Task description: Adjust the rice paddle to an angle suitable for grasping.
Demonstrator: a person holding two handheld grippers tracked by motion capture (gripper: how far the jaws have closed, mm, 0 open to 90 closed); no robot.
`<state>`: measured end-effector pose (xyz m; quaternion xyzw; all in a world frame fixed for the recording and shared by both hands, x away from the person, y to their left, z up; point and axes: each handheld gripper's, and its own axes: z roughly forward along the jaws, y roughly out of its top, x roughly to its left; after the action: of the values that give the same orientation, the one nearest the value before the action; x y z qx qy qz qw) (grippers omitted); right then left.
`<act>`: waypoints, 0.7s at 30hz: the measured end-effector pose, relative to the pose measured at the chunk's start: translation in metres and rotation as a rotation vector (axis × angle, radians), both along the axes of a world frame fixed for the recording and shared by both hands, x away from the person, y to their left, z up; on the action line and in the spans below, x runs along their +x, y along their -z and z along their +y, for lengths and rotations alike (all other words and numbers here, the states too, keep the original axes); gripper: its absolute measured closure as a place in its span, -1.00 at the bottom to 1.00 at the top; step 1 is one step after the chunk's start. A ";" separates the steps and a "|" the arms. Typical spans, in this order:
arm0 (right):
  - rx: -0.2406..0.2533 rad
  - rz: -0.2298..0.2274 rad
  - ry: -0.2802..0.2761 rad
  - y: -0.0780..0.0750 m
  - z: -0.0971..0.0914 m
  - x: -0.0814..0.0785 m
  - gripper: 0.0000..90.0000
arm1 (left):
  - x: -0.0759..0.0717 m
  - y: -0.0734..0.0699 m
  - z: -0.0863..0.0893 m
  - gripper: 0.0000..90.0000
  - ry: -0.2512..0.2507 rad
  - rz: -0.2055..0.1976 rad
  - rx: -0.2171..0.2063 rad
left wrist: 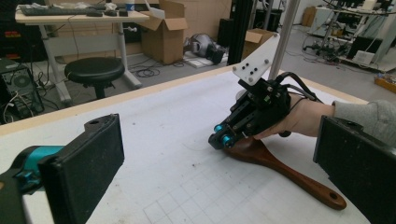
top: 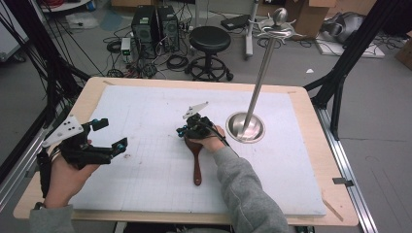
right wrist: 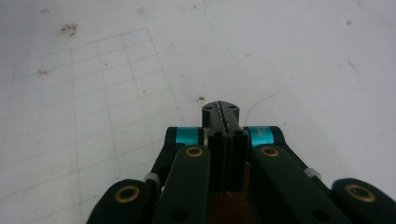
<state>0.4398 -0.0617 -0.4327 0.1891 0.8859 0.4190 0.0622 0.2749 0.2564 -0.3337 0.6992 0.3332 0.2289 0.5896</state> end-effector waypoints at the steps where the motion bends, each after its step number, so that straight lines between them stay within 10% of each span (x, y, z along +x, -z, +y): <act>1: -0.004 0.002 0.005 0.001 0.000 0.000 1.00 | 0.000 0.001 0.000 -0.95 -0.001 0.002 -0.001; 21: -0.094 -0.008 0.011 0.002 0.015 0.012 1.00 | -0.002 0.006 -0.001 -0.95 0.005 0.022 0.014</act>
<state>0.4519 -0.0469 -0.4346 0.1889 0.9033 0.3774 0.0770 0.2731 0.2550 -0.3394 0.7066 0.3362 0.2220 0.5817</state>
